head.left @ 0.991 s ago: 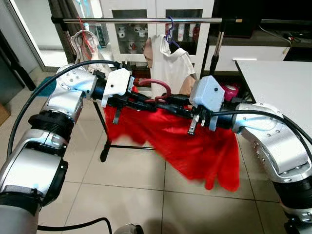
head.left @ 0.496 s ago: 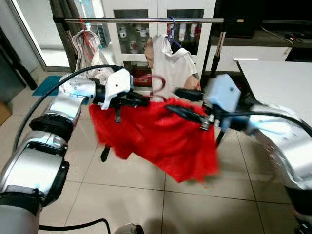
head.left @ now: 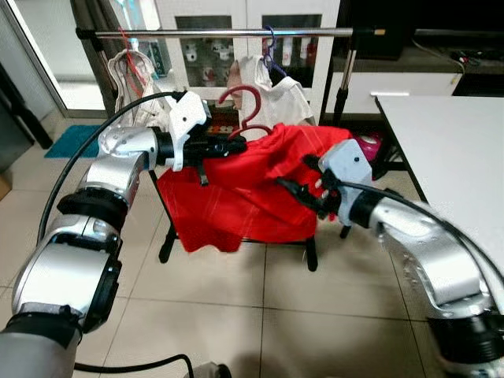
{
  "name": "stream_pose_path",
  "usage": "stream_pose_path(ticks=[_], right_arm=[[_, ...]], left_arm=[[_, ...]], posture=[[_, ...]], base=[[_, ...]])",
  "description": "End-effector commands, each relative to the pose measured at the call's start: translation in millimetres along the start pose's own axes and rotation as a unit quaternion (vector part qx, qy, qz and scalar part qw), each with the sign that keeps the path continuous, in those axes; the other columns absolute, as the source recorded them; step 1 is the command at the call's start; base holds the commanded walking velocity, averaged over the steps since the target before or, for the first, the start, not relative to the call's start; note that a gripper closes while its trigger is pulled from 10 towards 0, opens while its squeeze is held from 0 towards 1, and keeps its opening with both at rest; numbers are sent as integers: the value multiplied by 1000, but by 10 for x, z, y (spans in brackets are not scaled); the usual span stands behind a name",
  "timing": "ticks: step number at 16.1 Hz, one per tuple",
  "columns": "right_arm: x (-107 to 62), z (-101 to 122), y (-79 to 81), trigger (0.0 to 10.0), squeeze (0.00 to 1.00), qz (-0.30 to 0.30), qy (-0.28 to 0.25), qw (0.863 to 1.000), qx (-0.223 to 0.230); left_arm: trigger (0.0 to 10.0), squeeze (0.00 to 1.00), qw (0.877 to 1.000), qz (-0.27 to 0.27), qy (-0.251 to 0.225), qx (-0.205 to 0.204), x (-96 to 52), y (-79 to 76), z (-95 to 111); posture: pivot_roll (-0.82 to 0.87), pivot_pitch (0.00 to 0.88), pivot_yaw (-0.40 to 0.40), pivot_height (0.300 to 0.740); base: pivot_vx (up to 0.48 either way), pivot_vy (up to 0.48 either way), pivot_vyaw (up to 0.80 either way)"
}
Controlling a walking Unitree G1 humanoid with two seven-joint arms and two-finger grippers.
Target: Hang hanger
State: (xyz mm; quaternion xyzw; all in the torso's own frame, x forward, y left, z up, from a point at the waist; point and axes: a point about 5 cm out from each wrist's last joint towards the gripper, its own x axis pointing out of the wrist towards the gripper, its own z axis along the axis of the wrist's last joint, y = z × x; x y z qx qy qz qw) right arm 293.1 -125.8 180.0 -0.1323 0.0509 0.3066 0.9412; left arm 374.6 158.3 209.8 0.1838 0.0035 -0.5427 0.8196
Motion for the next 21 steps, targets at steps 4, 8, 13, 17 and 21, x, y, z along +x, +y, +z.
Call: stream_pose_path(ticks=[4, 8, 13, 17, 21], right_arm=[[-50, -212, -185, 10000, 1000, -108, 23, 990, 86], [27, -199, 33, 10000, 0, -30, -30, 971, 237], [29, -209, -84, 10000, 0, -57, -48, 961, 267], [18, -184, -73, 0, 0, -41, -60, 958, 276], [35, -194, -77, 0, 0, -42, -61, 957, 281]], left_arm=[[0, 0, 1000, 22, -17, -1, -159, 46, 52], [0, 0, 999, 9, -42, -19, -199, -35, 56], [0, 0, 999, 7, -38, -25, -248, -82, 48], [0, 0, 999, 7, -35, -28, -254, -96, 46], [0, 0, 999, 1, -33, -29, -255, -122, 55]], posture=[[-151, 0, 92, 740], [-145, 0, 87, 740], [-140, 0, 83, 740], [-143, 0, 83, 740], [-142, 0, 82, 740]], base=[[0, 0, 0], [0, 0, 0], [0, 0, 0], [0, 0, 0], [0, 0, 0]])
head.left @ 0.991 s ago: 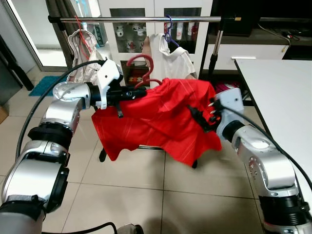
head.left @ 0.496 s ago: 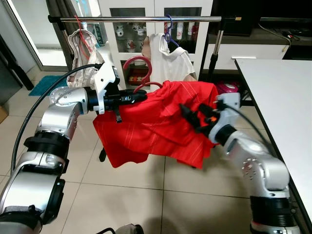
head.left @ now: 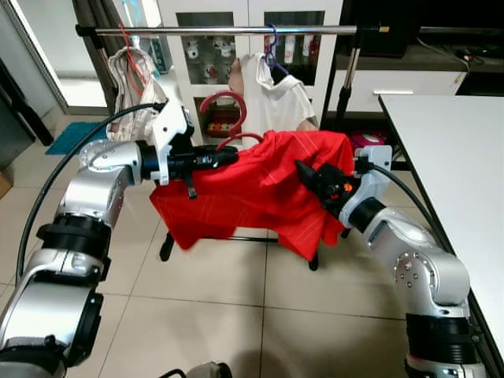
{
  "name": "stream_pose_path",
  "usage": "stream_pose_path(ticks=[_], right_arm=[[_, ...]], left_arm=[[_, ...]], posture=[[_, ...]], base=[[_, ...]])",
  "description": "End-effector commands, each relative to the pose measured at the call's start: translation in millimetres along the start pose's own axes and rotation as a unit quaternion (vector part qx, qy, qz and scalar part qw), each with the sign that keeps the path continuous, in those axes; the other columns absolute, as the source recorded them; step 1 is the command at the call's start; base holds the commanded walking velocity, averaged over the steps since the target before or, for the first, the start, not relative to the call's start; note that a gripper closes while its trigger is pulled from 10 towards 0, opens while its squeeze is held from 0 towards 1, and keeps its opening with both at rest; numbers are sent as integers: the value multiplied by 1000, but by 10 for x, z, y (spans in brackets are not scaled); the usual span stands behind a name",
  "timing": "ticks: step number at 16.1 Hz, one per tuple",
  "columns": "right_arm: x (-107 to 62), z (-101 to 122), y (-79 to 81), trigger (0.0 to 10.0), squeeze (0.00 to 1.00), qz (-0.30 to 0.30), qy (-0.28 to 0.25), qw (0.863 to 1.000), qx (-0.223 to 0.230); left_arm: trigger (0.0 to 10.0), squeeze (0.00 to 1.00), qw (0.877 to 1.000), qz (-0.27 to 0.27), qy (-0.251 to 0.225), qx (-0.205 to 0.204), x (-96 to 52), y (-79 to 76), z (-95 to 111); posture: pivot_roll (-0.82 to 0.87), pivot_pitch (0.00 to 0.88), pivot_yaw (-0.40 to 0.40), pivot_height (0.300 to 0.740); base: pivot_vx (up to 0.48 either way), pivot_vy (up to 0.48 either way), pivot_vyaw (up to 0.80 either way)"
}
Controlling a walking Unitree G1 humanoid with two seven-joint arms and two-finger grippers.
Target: Hang hanger
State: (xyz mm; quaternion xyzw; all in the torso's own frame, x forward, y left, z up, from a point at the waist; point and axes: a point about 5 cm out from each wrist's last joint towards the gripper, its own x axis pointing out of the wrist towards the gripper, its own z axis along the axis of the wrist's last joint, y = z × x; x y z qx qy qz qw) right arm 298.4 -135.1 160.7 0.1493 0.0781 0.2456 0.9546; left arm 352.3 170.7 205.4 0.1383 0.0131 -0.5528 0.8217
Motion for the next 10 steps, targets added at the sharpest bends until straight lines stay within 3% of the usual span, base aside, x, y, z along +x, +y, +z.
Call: stream_pose_path(ticks=[1, 10], right_arm=[[17, 24, 1, 0, 0, 5, -8, 1000, 5], [20, 108, 203, 0, 0, 66, -30, 997, 13]], left_arm=[[0, 0, 1000, 9, -15, 14, -59, 36, 98], [0, 0, 997, 69, -7, 23, -28, 99, 72]], posture=[[-142, 0, 82, 740], [-143, 0, 84, 740]], base=[[0, 0, 0], [0, 0, 0]])
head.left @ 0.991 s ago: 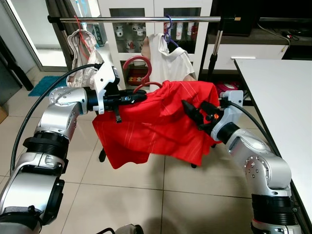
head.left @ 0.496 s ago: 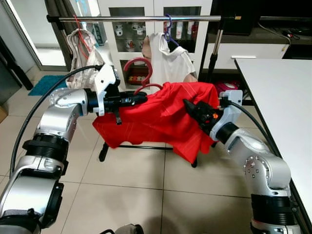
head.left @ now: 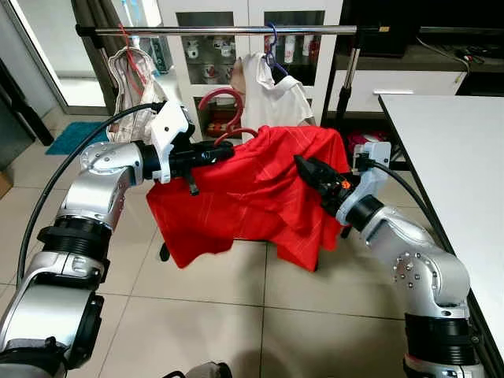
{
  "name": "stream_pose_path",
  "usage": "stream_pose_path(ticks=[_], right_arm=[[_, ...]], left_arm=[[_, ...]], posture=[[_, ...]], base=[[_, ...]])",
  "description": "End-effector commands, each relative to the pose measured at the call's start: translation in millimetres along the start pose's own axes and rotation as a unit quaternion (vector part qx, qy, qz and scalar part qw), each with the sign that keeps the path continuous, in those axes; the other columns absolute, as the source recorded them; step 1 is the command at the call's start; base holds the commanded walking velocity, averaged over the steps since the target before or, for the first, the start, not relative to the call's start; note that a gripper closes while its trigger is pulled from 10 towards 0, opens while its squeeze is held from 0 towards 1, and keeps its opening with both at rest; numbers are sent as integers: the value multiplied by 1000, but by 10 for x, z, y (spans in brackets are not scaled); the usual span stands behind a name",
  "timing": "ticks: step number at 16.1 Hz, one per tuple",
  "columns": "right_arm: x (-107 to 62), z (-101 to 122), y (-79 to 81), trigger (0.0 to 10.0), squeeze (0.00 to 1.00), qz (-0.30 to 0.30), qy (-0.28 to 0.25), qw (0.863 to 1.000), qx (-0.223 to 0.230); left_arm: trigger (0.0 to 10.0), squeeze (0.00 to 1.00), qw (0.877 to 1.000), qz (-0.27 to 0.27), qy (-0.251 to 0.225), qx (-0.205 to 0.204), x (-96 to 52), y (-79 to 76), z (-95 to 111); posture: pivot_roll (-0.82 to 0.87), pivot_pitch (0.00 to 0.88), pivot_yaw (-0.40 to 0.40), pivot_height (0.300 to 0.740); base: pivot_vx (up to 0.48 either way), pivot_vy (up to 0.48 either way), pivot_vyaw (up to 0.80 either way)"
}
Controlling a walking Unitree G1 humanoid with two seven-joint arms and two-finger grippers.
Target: Hang hanger
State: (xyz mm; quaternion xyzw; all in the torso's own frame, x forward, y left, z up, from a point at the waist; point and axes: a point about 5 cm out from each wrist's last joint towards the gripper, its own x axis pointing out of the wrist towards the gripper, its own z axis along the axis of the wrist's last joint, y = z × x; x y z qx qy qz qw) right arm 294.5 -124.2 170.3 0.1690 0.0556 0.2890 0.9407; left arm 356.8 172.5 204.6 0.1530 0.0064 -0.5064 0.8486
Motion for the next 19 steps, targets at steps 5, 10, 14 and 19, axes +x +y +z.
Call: stream_pose_path(ticks=[5, 10, 14, 19], right_arm=[[86, 3, 67, 10000, 1000, -56, -7, 994, -99], [91, 9, 240, 10000, 1000, -38, -56, 990, -123], [123, -42, 319, 10000, 1000, -22, -58, 996, -65], [174, -58, 420, 10000, 1000, 5, -25, 999, -29]], left_arm=[[0, 0, 1000, 7, -29, 9, 5, 26, 105], [0, 0, 999, 14, -29, 6, 17, 19, 75], [0, 0, 999, 14, -30, 5, 28, 16, 76], [0, 0, 999, 11, -5, 43, 69, -27, 38]], posture=[[-140, 0, 88, 740], [-139, 0, 88, 740], [-138, 0, 87, 740], [-137, 0, 85, 740]], base=[[0, 0, 0], [0, 0, 0], [0, 0, 0], [0, 0, 0]])
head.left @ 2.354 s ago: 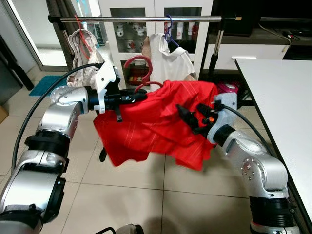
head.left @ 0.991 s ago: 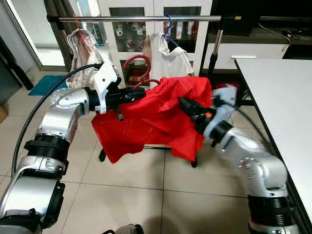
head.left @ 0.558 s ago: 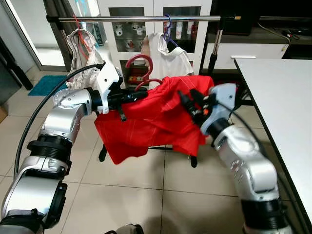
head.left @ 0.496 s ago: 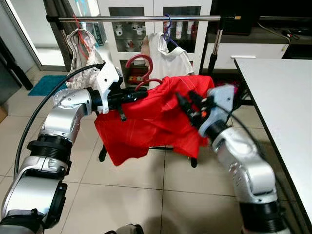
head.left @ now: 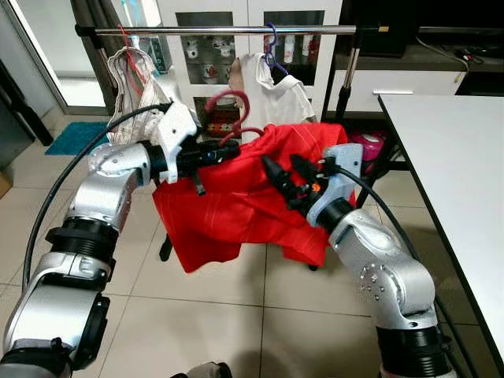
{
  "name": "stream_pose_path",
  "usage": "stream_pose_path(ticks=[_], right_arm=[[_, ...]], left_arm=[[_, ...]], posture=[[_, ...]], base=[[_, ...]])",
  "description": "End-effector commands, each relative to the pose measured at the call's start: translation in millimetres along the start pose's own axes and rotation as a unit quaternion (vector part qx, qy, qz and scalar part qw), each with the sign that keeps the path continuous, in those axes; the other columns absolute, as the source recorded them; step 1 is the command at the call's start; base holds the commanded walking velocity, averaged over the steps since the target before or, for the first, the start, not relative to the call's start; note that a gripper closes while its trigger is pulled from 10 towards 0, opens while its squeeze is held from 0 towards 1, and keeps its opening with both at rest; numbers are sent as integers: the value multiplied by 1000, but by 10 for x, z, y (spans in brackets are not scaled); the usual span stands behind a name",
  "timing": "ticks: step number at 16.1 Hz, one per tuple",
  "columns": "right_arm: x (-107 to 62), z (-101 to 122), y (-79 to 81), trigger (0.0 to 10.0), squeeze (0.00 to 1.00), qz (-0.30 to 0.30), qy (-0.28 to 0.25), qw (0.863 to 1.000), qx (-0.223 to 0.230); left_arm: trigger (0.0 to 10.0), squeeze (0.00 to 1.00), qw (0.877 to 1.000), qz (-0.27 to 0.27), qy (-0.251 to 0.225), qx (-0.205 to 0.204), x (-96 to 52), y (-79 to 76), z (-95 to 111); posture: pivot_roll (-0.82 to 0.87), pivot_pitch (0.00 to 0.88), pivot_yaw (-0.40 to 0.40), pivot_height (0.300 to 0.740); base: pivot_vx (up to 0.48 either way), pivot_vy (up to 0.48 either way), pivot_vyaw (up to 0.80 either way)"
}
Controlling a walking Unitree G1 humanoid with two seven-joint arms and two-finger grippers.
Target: Hang hanger
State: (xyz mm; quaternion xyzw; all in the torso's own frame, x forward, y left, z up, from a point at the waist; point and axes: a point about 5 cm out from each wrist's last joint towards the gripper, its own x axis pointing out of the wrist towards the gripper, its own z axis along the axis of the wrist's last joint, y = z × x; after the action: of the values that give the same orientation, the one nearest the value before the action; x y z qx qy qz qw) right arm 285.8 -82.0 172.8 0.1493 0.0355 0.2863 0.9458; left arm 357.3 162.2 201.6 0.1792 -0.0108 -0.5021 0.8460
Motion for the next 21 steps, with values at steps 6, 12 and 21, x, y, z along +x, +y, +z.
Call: stream_pose_path(ticks=[6, 12, 21], right_arm=[[83, 241, 190, 10000, 0, 24, -6, 997, 69], [80, 215, 194, 10000, 0, 24, 15, 997, 76], [80, 215, 194, 10000, 0, 24, 15, 997, 76]], left_arm=[[0, 0, 998, 21, 19, 49, 117, -70, -62], [0, 0, 998, 25, 16, 48, 129, -73, -62], [0, 0, 998, 25, 16, 48, 129, -73, -62]], posture=[[-141, 0, 87, 740], [-143, 0, 88, 740], [-143, 0, 88, 740]], base=[[0, 0, 0], [0, 0, 0], [0, 0, 0]])
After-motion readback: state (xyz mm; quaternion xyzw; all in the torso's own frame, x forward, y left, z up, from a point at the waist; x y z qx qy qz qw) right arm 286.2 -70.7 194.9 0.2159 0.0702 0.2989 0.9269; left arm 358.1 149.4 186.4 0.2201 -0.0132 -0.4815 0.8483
